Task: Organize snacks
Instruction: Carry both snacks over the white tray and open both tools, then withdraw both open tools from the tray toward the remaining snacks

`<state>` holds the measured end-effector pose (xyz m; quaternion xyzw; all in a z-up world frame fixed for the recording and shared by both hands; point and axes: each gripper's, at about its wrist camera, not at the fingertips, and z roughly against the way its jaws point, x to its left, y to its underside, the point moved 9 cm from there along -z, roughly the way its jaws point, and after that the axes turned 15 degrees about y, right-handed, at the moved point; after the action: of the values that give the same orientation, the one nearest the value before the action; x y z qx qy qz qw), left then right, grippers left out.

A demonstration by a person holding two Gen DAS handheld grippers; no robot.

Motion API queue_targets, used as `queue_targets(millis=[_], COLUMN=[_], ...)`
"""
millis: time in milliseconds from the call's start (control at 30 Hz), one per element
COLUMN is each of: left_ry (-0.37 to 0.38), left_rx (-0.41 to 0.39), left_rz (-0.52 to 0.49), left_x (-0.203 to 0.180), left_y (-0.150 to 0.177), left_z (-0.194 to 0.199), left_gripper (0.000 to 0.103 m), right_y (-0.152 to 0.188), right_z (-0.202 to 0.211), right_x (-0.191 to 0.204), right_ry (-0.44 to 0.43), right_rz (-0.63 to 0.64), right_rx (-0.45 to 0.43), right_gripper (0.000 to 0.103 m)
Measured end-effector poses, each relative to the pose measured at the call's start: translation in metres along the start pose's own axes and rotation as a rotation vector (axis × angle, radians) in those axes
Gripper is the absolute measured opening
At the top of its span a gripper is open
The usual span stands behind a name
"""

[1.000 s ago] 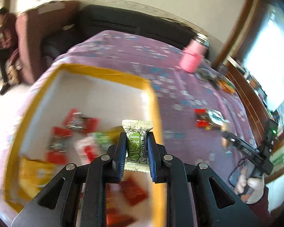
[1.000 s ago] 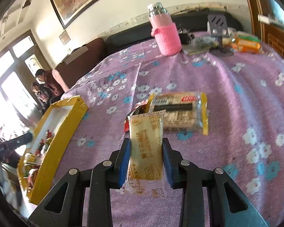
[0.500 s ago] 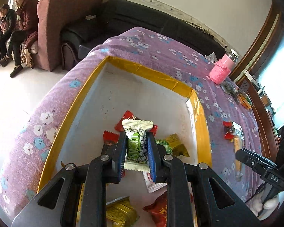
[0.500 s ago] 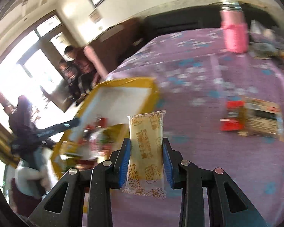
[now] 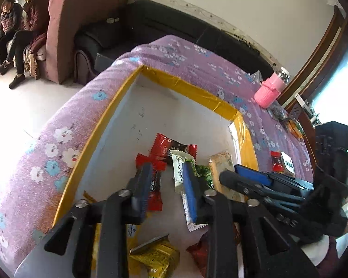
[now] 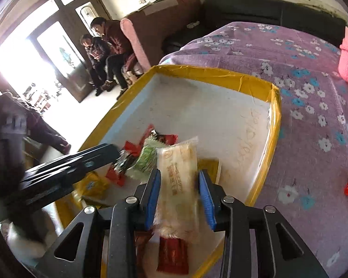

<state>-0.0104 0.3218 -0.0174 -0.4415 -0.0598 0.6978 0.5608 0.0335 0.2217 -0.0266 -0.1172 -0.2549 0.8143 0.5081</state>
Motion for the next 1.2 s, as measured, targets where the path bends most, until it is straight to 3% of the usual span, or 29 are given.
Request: queue_targets(millis=[100,233,367,467,500,900,1200], left_ry=[0.003,-0.021,-0.154,-0.259,-0.273,-0.282,-0.287], left_rx=[-0.029,-0.06,-0.115,-0.159,-0.173,-0.121,-0.111], left_rz=[0.002,-0.02,-0.089,-0.137,-0.146,-0.252,-0.301], left_x=[-0.003,-0.011,-0.022,-0.033,-0.038,-0.091,-0.116], left_y=[0.001,0.006,0.012,0.016,0.018,0.044,0.053], left_z=[0.009,0.018,0.03,0.04,0.042,0.029,0.029], left_gripper=[0.045,0.05,0.056,0.077,0.079,0.079,0.079], right_y=[-0.003,-0.006,-0.001,0.009,0.015,0.066,0.074], right_z=[-0.002,0.01,0.028,0.044,0.051,0.074,0.091], right_x=[-0.004,-0.012,-0.021,-0.03,-0.035,-0.074,-0.087], right_ry=[0.017,0.048,0.074,0.078,0.084,0.09,0.087], right_rz=[-0.007,-0.011,-0.013,-0.022,-0.032,-0.129,-0.162], right_rx=[-0.017,-0.071,-0.126,-0.155,-0.17,-0.174,-0.199], right_gripper=[0.039,0.041,0.046,0.049,0.05,0.054,0.056])
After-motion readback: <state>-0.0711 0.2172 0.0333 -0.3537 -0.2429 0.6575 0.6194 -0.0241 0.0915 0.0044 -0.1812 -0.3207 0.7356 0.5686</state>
